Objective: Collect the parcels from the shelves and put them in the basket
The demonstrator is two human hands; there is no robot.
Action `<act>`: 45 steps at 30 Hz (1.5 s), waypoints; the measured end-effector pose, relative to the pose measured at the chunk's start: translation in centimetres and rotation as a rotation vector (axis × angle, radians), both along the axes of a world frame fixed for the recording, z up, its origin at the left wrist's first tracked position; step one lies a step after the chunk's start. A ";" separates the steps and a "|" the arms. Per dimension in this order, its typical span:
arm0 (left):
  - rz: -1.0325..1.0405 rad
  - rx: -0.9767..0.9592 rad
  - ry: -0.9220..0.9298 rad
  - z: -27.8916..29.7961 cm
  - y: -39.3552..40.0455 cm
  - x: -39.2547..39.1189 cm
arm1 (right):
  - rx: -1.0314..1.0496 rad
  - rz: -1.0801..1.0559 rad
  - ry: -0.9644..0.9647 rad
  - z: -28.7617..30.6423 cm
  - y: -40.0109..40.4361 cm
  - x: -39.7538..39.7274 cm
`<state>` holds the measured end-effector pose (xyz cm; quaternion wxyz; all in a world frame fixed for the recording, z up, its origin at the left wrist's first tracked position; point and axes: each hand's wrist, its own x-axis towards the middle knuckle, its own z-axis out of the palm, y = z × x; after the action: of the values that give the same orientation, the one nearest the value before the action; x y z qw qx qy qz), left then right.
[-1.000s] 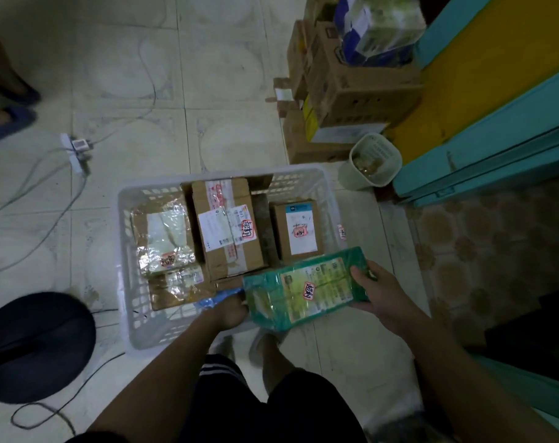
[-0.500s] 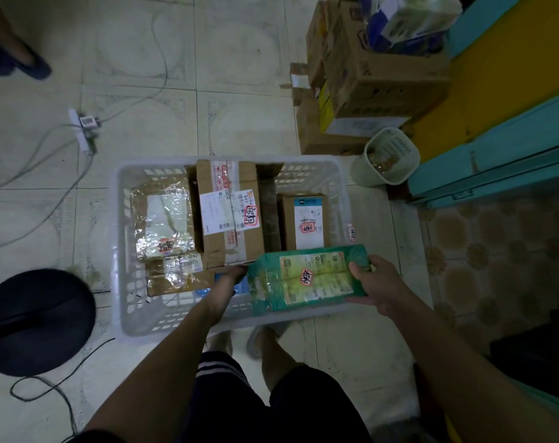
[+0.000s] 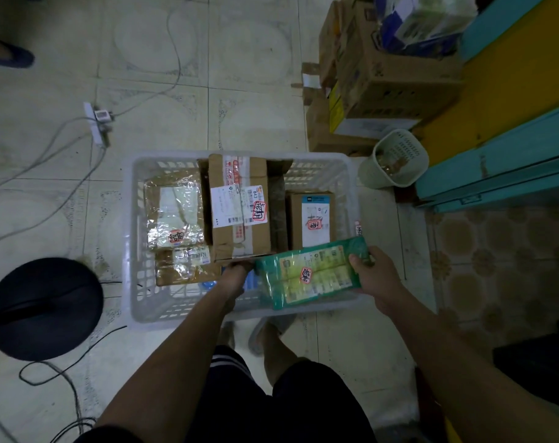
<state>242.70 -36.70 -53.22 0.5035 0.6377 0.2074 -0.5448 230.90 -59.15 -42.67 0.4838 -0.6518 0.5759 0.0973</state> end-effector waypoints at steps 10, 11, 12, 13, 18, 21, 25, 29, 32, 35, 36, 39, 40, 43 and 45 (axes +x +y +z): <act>-0.101 -0.192 0.151 10.1 1.8 0.2 | -0.054 0.169 -0.088 2.8 0.1 0.7; -0.114 -0.200 0.153 10.7 1.9 0.1 | -0.077 0.193 -0.099 3.3 0.4 1.0; -0.128 -0.198 0.148 11.3 1.8 -0.1 | -0.109 0.229 -0.097 3.8 0.8 1.4; -0.144 -0.182 0.134 11.5 1.8 -0.2 | -0.150 0.274 -0.082 4.1 1.0 1.7; -0.163 -0.154 0.132 11.0 1.6 -0.5 | -0.346 0.482 -0.030 4.5 1.1 3.5; -0.207 -0.190 0.148 11.0 1.3 -0.2 | -0.308 0.446 -0.139 4.2 1.1 3.6; -0.230 -0.236 0.057 12.2 -1.0 -0.6 | 0.031 0.087 -0.292 3.4 3.0 2.9; -0.129 -0.204 -0.093 12.8 -3.4 -2.6 | 0.089 0.020 -0.380 3.0 3.8 2.4; -0.091 -0.157 -0.159 13.5 -4.2 -3.4 | 0.105 0.121 -0.462 3.3 2.8 3.6; -0.259 -0.015 -0.335 13.3 -4.9 -3.2 | 0.128 0.242 -0.423 3.0 2.4 5.6; -0.338 0.055 -0.431 12.9 -5.1 -3.1 | 0.129 0.274 -0.397 2.8 2.4 6.2; -0.434 0.218 -0.700 11.8 -5.1 -3.2 | 0.130 0.298 -0.336 1.4 2.2 7.5; -0.431 0.238 -0.756 11.8 -5.2 -3.3 | 0.129 0.293 -0.333 1.1 2.2 7.8; -0.504 0.275 -0.864 11.2 -5.2 -3.5 | 0.136 0.299 -0.327 0.6 2.1 8.2; -0.588 0.325 -0.850 10.9 -5.1 -3.1 | 0.154 0.342 -0.301 0.2 1.8 8.0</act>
<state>239.57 -41.84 -42.32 0.2642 0.9027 -0.1204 -0.3176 238.95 -57.30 -42.46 0.5890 -0.7081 0.3696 0.1231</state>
